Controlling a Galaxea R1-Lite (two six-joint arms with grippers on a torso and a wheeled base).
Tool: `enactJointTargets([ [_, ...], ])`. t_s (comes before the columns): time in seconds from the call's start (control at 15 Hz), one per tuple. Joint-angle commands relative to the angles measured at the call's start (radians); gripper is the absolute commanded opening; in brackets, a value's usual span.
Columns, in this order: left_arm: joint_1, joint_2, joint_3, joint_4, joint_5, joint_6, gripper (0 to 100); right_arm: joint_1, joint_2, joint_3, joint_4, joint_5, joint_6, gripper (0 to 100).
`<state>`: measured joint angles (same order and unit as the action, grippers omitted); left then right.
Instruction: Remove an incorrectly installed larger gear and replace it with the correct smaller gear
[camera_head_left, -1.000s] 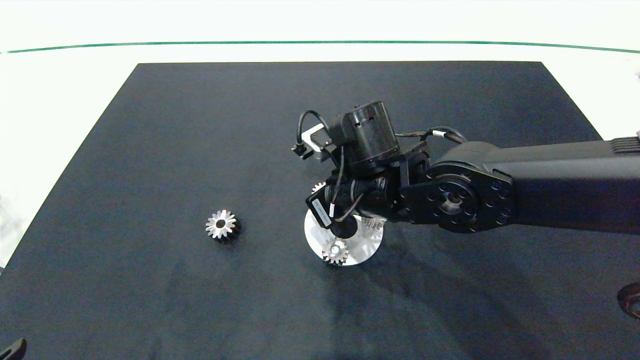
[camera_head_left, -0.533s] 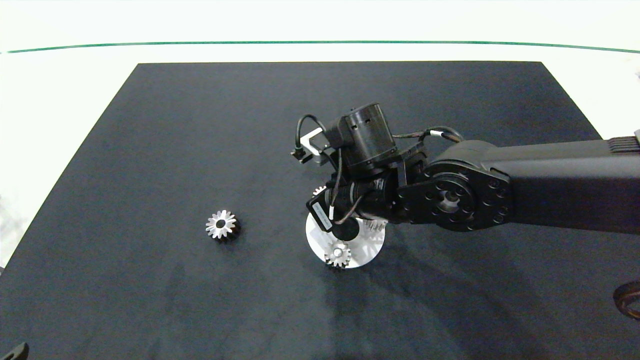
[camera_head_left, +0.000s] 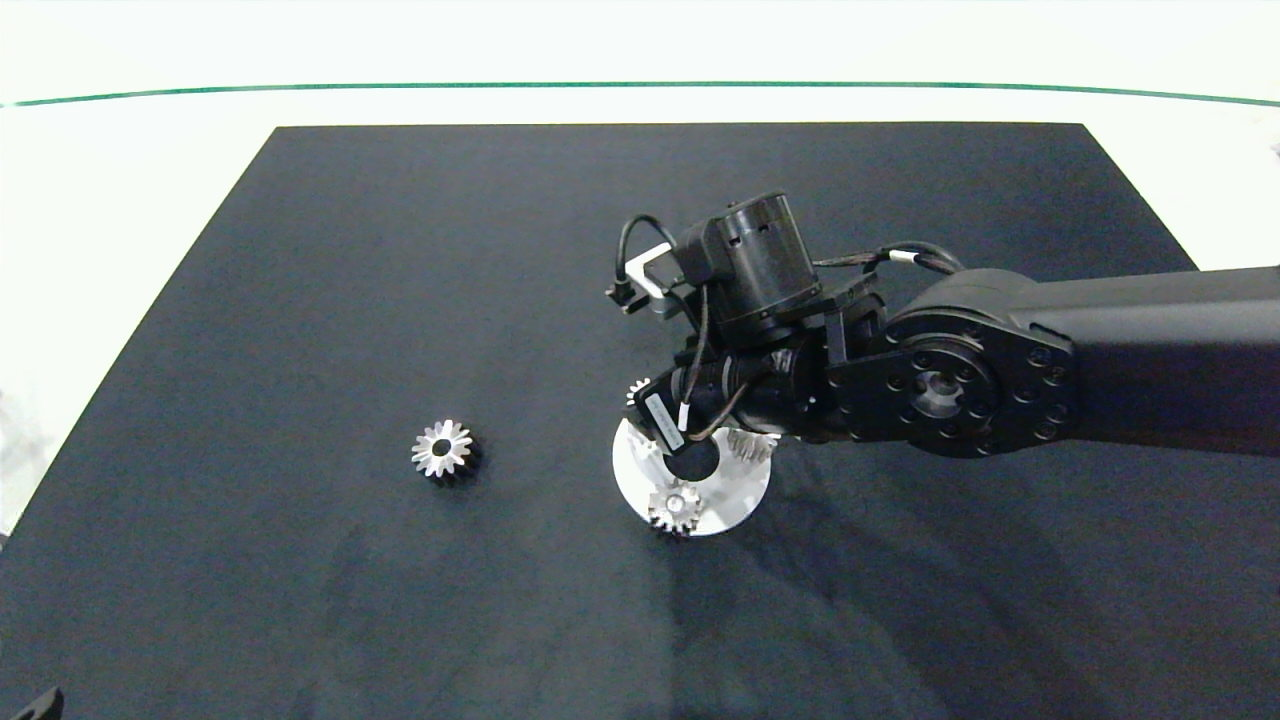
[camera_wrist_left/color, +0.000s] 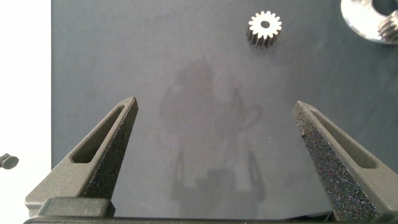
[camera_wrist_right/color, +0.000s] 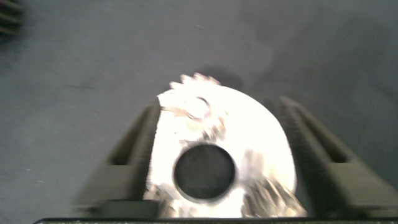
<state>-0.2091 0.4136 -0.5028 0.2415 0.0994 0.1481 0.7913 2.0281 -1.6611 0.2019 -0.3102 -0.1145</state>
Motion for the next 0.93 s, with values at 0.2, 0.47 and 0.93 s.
enactJointTargets([
  [0.2, 0.004, -0.006, 0.003, 0.002, 0.033, 0.001, 100, -0.078, -0.246, 0.185, 0.001, -0.129, 0.024, 100],
  [0.47, 0.007, 0.005, 0.004, 0.012, 0.122, 0.001, 100, -0.231, -0.542, 0.399, -0.001, -0.201, 0.033, 100],
  [0.93, 0.137, -0.042, 0.001, 0.058, 0.172, 0.004, 100, -0.451, -1.097, 0.721, -0.001, -0.279, 0.009, 100],
])
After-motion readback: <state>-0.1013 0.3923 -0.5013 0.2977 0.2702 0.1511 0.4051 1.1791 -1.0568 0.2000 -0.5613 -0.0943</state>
